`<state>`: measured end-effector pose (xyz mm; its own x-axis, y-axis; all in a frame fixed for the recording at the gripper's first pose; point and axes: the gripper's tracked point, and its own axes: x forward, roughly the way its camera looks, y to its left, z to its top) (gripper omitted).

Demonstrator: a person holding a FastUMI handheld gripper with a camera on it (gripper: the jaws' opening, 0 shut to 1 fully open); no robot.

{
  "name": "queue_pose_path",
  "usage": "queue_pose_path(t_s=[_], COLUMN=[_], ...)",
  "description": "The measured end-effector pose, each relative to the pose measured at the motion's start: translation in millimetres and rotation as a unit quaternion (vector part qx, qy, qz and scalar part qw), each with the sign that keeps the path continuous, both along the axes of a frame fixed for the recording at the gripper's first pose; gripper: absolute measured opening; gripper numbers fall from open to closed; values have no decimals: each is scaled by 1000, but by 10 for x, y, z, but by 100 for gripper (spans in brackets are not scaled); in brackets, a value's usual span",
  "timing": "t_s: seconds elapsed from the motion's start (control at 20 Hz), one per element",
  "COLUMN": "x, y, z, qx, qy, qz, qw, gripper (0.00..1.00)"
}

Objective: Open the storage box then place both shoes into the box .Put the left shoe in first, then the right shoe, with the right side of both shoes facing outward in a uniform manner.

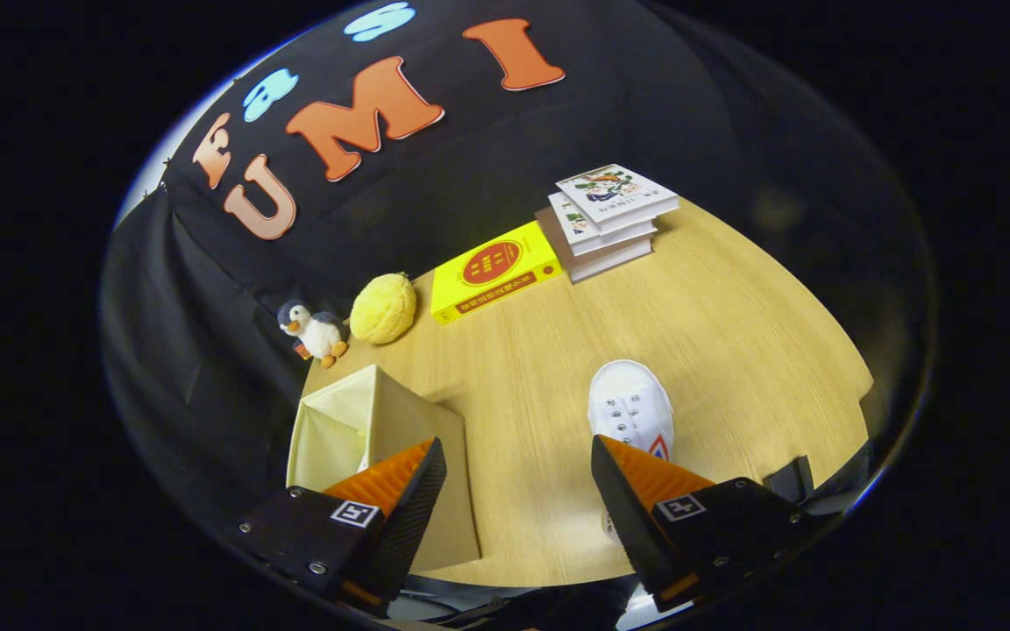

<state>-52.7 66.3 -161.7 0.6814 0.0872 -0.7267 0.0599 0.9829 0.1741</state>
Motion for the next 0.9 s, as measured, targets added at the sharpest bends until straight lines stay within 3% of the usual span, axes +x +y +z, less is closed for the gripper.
queue_pose_path(t_s=[0.25, 0.65, 0.9], x=[-12, -180, -199], y=[-425, -829, -937], z=[-315, -852, -1115], qx=[-4, -15, -27], qy=[46, 130, 164], qz=[-16, -13, 0], qw=[999, 991, 986], gripper=[94, 68, 36])
